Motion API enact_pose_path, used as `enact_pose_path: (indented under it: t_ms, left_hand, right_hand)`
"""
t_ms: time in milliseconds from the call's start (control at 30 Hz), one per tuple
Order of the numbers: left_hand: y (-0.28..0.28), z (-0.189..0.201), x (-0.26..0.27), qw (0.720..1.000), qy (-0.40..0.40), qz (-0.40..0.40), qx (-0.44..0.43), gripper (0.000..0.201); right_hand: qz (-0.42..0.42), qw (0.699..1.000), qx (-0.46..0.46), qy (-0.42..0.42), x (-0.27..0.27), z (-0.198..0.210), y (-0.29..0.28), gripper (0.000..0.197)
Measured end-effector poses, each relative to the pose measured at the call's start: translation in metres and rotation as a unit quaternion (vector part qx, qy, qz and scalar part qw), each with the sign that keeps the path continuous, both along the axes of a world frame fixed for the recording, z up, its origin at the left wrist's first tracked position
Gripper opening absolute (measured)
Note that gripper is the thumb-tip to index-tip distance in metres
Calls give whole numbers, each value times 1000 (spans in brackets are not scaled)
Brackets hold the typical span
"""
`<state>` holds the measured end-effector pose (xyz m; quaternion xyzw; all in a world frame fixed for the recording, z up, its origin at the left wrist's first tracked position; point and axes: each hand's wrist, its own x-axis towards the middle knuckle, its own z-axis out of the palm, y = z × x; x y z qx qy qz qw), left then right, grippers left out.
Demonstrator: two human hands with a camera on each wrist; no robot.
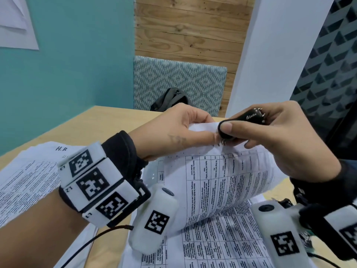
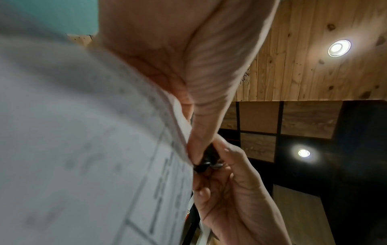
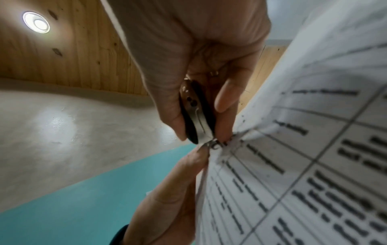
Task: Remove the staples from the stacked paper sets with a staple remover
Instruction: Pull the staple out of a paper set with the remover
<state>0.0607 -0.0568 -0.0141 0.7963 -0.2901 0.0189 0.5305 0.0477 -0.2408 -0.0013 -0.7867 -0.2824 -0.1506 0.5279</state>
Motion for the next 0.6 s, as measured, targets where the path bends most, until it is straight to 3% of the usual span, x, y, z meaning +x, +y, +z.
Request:
enact_pose_path:
  t_ms: [167, 267, 400, 600]
  left_hand:
    - [-6, -4, 0, 1000, -28, 11, -7, 26]
    - [-11, -7, 2, 998, -51, 46, -4, 25]
    - [-4, -6, 4, 999, -40, 32, 6, 26]
    - [6, -4, 11, 999, -14, 34, 10, 22]
  right_hand:
    - [8, 999, 28, 19, -2, 1, 3, 39]
    - [10, 999, 38, 29, -2, 1, 4, 38]
    - [9, 997, 59, 40, -2, 10, -3, 35]
    - [-11, 994, -104, 21, -4, 15, -16, 36]
